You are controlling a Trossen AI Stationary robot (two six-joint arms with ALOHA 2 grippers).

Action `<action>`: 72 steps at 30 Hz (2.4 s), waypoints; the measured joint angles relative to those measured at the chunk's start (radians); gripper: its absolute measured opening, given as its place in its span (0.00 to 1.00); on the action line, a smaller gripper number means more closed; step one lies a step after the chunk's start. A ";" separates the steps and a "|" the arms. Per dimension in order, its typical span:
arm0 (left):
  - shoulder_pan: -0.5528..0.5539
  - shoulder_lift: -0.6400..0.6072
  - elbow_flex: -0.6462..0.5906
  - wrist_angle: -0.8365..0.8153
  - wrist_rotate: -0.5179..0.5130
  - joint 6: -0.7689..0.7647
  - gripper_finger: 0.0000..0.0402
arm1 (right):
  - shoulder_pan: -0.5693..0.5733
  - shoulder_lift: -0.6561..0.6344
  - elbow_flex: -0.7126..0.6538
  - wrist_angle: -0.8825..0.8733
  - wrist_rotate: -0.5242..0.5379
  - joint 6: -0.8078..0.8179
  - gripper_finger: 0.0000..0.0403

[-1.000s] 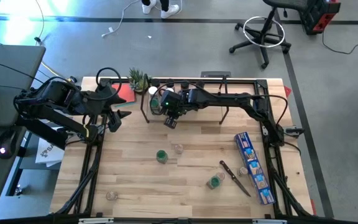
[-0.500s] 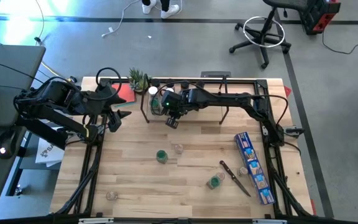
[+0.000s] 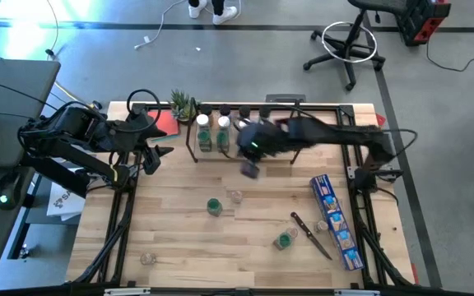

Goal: Shelf spices
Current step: Put the green seasoning bottle on the shelf aligned with the white seasoning bottle

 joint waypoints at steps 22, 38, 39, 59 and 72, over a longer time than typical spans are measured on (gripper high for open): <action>0.000 0.000 0.000 0.015 -0.053 0.044 0.64 | 0.532 0.121 -0.002 -0.137 -0.248 0.044 0.59; 0.000 0.001 0.000 0.074 0.041 0.054 0.64 | 0.560 0.185 -0.216 -0.118 -0.182 -0.027 0.79; 0.000 0.001 0.000 0.077 0.044 0.059 0.64 | 0.552 0.169 -0.243 -0.105 -0.183 -0.030 0.79; 0.000 0.009 0.000 0.141 0.110 0.025 0.64 | 0.478 0.081 -0.561 0.232 -0.204 -0.185 0.77; 0.000 0.023 0.000 0.202 0.115 0.032 0.64 | 0.434 0.084 -0.505 0.199 -0.165 -0.031 0.45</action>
